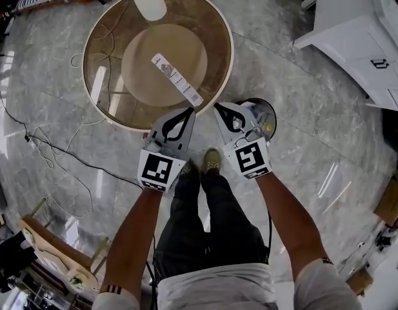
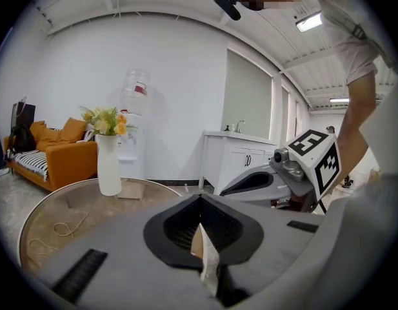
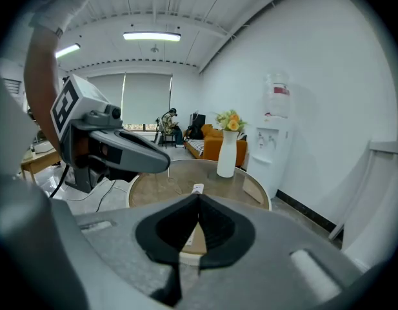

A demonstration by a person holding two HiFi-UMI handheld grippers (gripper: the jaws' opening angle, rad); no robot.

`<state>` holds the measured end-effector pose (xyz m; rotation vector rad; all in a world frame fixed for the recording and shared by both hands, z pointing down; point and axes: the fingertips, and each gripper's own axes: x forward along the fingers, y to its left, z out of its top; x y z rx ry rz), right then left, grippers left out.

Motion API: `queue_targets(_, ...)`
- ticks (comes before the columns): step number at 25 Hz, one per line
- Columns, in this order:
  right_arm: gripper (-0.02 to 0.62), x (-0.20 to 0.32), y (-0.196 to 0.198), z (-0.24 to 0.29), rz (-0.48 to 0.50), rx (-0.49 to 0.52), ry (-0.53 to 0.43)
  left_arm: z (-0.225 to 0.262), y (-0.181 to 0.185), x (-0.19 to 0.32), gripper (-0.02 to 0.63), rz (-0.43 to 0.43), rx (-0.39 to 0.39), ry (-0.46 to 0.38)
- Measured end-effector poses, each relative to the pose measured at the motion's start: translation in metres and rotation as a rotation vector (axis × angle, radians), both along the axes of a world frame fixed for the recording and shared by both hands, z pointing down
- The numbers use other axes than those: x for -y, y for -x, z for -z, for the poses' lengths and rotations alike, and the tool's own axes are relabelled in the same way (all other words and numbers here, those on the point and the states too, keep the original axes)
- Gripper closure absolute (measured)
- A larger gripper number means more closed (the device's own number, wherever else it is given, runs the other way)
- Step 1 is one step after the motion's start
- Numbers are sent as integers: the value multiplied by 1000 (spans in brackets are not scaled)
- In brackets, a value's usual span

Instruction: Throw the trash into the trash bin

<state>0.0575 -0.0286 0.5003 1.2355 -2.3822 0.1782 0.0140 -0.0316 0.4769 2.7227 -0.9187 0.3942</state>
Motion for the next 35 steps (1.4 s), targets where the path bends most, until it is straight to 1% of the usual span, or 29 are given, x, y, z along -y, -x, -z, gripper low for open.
queue_targets(5,594,16,30,-4,38,5,9,-8,26,16,606,44,6,4)
queue_targets(9,594,31,53,-12,68,2,26,-13,42,28,606,59,17,11)
queue_targets(14,592,53,74,-34,79,-32,72,-21,61,44,606,69,39,19)
queue_targets(17,552,66,87,-52,91,-54,125,-26,69,55,606,57,53,19)
queue_targets(20,495,79,99,-76,101,-86,184,-31,77,63,606,49,57,21)
queue_targets(22,452,87,104,-94,96,-106,232,-36,85,66,606,50,53,28)
queue_targets(27,385,102,107,-131,67,-164,317,-47,103,69,606,51,41,48)
queue_targets(31,377,104,108,-149,44,-197,355,-58,113,70,606,56,34,63)
queue_targets(35,377,107,107,-161,3,-204,383,-66,118,72,606,47,35,70)
